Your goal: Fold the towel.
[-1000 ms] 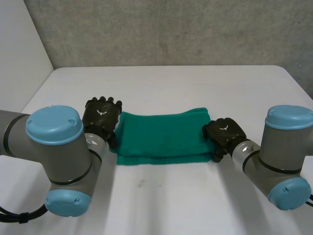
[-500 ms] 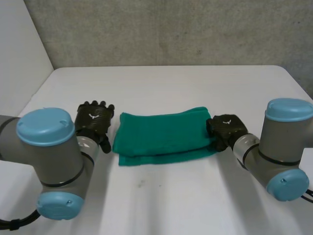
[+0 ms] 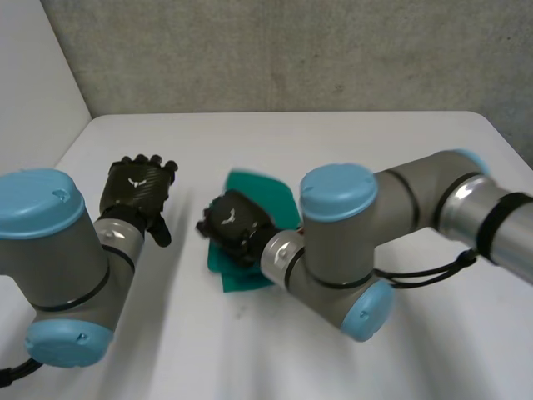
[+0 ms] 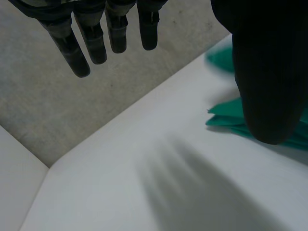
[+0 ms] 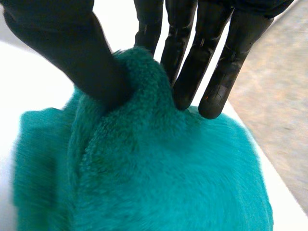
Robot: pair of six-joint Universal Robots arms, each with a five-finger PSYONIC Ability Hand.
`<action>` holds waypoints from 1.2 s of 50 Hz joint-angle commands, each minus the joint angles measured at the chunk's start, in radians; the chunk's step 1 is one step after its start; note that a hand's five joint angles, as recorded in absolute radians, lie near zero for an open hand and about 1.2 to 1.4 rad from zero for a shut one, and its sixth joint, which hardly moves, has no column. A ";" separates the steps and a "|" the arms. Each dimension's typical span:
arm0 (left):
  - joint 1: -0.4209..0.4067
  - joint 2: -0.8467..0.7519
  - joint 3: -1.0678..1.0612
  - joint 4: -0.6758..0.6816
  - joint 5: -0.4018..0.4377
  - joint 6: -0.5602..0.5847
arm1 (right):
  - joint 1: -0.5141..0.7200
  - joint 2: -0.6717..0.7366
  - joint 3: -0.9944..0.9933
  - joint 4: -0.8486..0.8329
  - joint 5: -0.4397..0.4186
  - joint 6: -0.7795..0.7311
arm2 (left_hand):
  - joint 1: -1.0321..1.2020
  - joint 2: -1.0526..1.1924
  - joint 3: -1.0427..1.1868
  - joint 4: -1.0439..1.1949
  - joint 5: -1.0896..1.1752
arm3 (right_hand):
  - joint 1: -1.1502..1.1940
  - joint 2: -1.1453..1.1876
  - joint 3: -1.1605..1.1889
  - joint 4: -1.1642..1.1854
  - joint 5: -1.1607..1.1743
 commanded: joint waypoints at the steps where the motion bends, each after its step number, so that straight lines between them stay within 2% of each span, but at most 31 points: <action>1: 0.004 -0.012 0.048 0.005 0.000 -0.007 | 0.003 0.024 -0.057 0.017 0.097 0.039 | -0.041 -0.028 -0.033 -0.026 -0.030 | -0.663 -0.852 -0.859 -0.864 -0.854; 2: -0.001 -0.015 0.070 0.005 -0.002 -0.020 | 0.002 0.015 -0.060 0.017 0.128 0.054 | -0.038 -0.025 -0.030 -0.023 -0.027 | -0.689 -0.879 -0.885 -0.890 -0.880; 3: -0.001 -0.015 0.070 0.005 -0.002 -0.020 | -0.011 -0.030 -0.059 0.022 0.198 0.118 | -0.038 -0.025 -0.030 -0.023 -0.027 | -0.694 -0.883 -0.890 -0.895 -0.884; 4: -0.011 -0.029 0.118 0.004 0.004 -0.073 | -0.018 -0.048 -0.054 0.023 0.215 0.143 | -0.026 -0.014 -0.018 -0.012 -0.016 | -0.694 -0.883 -0.890 -0.895 -0.884; 6: -0.016 -0.038 0.134 0.004 0.012 -0.090 | -0.044 -0.081 -0.039 0.024 0.229 0.203 | -0.023 -0.011 -0.015 -0.009 -0.013 | -0.694 -0.883 -0.890 -0.895 -0.884; 10: -0.071 -0.097 0.229 -0.008 0.087 -0.191 | -0.121 -0.142 0.019 0.022 0.191 0.370 | 0.003 0.016 0.011 0.018 0.014 | -0.694 -0.883 -0.890 -0.895 -0.884; 16: -0.120 -0.218 0.333 -0.085 0.123 -0.271 | -0.192 -0.147 0.018 0.072 0.145 0.438 | 0.009 0.022 0.017 0.024 0.020 | -0.694 -0.883 -0.890 -0.895 -0.884; 21: -0.127 -0.305 0.381 -0.168 0.112 -0.271 | -0.216 -0.040 -0.057 0.164 0.140 0.438 | 0.015 0.028 0.023 0.029 0.026 | -0.694 -0.883 -0.890 -0.895 -0.884; 22: -0.127 -0.348 0.398 -0.207 0.088 -0.270 | -0.216 -0.013 -0.074 0.178 0.140 0.436 | 0.021 0.033 0.029 0.035 0.031 | -0.694 -0.883 -0.890 -0.895 -0.884; 26: -0.114 -0.382 0.400 -0.237 0.019 -0.259 | -0.218 0.095 -0.161 0.258 0.142 0.432 | 0.018 0.031 0.026 0.032 0.029 | -0.694 -0.883 -0.890 -0.895 -0.884; 30: -0.098 -0.390 0.371 -0.243 -0.002 -0.212 | -0.222 0.152 -0.221 0.307 0.146 0.430 | 0.009 0.022 0.017 0.024 0.020 | -0.694 -0.883 -0.890 -0.895 -0.884; 37: -0.087 -0.379 0.312 -0.242 0.001 -0.115 | -0.225 0.154 -0.247 0.339 0.146 0.422 | -0.003 0.010 0.005 0.012 0.008 | -0.694 -0.883 -0.890 -0.895 -0.884; 41: -0.114 -0.306 0.300 -0.239 0.003 -0.103 | -0.225 0.131 -0.246 0.340 0.146 0.428 | -0.035 -0.022 -0.027 -0.020 -0.024 | -0.694 -0.883 -0.890 -0.895 -0.884; 46: -0.134 -0.235 0.308 -0.228 0.006 -0.103 | -0.232 0.010 -0.220 0.318 0.168 0.465 | -0.044 -0.031 -0.036 -0.029 -0.033 | -0.694 -0.883 -0.890 -0.895 -0.884; 49: -0.134 -0.153 0.327 -0.229 0.020 -0.103 | -0.258 -0.090 -0.192 0.283 0.240 0.522 | -0.044 -0.031 -0.036 -0.029 -0.033 | -0.694 -0.883 -0.890 -0.895 -0.884; 50: -0.125 -0.112 0.340 -0.231 0.024 -0.103 | -0.273 -0.149 -0.168 0.260 0.290 0.534 | -0.044 -0.031 -0.036 -0.029 -0.033 | -0.694 -0.883 -0.890 -0.895 -0.884; 54: -0.085 0.000 0.386 -0.242 0.029 -0.106 | -0.316 -0.310 -0.084 0.177 0.372 0.530 | -0.047 -0.034 -0.039 -0.032 -0.036 | -0.694 -0.883 -0.890 -0.895 -0.884; 58: -0.019 0.086 0.409 -0.266 0.032 -0.113 | -0.342 -0.401 -0.010 0.120 0.367 0.501 | -0.035 -0.022 -0.027 -0.020 -0.024 | -0.694 -0.883 -0.890 -0.895 -0.884; 60: 0.016 0.141 0.416 -0.314 0.043 -0.126 | -0.391 -0.511 0.090 0.070 0.366 0.429 | -0.050 -0.037 -0.042 -0.035 -0.039 | -0.694 -0.883 -0.890 -0.895 -0.884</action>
